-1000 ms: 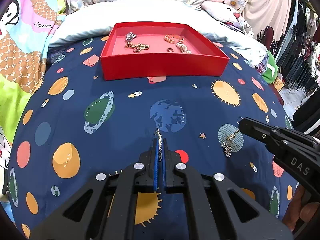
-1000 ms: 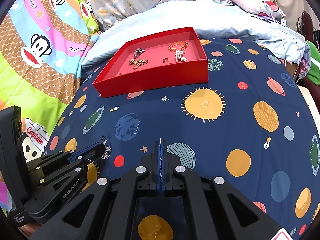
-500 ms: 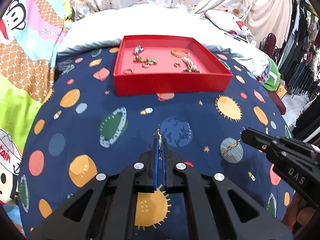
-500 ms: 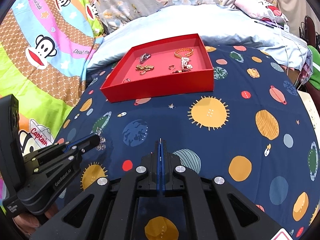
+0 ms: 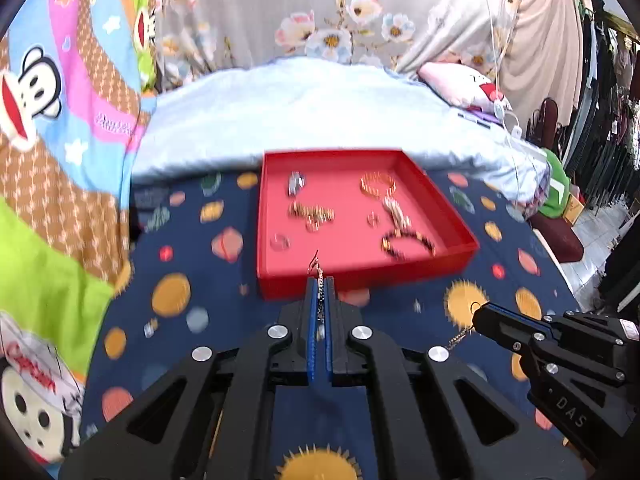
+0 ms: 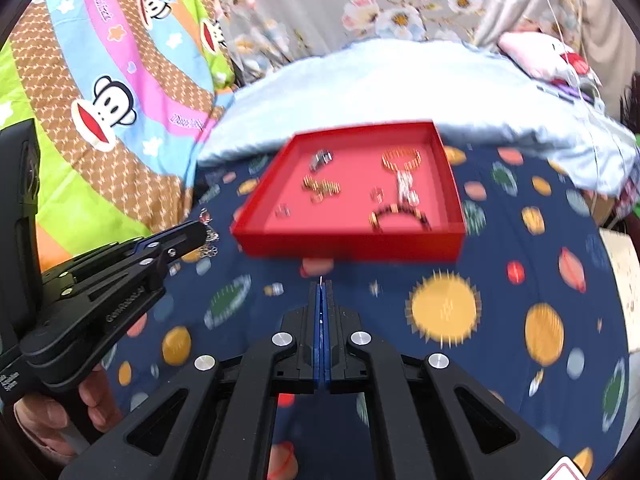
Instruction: Organize jewelry
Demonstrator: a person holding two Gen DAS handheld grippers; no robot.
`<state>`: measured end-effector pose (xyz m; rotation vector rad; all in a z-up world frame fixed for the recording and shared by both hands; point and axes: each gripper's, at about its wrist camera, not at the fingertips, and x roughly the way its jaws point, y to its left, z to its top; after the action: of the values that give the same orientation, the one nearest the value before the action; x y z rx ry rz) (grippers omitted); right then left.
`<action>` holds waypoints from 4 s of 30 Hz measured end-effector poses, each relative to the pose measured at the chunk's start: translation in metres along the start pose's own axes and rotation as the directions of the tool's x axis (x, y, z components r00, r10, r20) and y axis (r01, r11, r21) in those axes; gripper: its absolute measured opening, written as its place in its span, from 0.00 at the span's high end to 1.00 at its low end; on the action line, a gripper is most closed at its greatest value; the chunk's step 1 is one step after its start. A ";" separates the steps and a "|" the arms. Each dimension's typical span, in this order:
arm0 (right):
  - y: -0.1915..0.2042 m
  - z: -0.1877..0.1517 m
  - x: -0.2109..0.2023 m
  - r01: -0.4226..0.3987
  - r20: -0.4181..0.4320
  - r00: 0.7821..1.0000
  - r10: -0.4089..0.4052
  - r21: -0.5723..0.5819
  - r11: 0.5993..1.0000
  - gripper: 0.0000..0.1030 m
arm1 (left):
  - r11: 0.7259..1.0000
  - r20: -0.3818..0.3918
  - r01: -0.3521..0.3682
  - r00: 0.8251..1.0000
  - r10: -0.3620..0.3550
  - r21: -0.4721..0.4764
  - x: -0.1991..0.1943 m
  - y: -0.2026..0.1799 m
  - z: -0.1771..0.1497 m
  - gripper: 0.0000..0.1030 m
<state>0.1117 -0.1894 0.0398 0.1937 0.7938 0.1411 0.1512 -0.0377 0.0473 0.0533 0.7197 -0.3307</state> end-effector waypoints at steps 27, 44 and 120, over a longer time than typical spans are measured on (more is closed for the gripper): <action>-0.010 0.139 0.100 -0.033 0.030 0.999 0.036 -0.068 0.997 0.99 | 0.990 0.032 -0.141 0.990 0.140 0.005 0.108 0.020 0.098 0.98; -0.023 0.133 0.146 -0.027 -0.052 0.998 0.024 -0.060 0.998 0.99 | 0.986 -0.027 -0.165 0.986 0.165 -0.011 0.139 0.032 0.095 0.98; -0.010 0.001 0.023 0.186 0.007 0.983 -0.186 0.027 0.982 0.22 | 0.950 -0.110 -0.309 0.947 0.302 -0.054 0.031 0.004 -0.019 0.11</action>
<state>0.1293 -0.1942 0.0224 0.1440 0.8004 -0.0467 0.1619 -0.0398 0.0124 0.1140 0.8091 -0.0051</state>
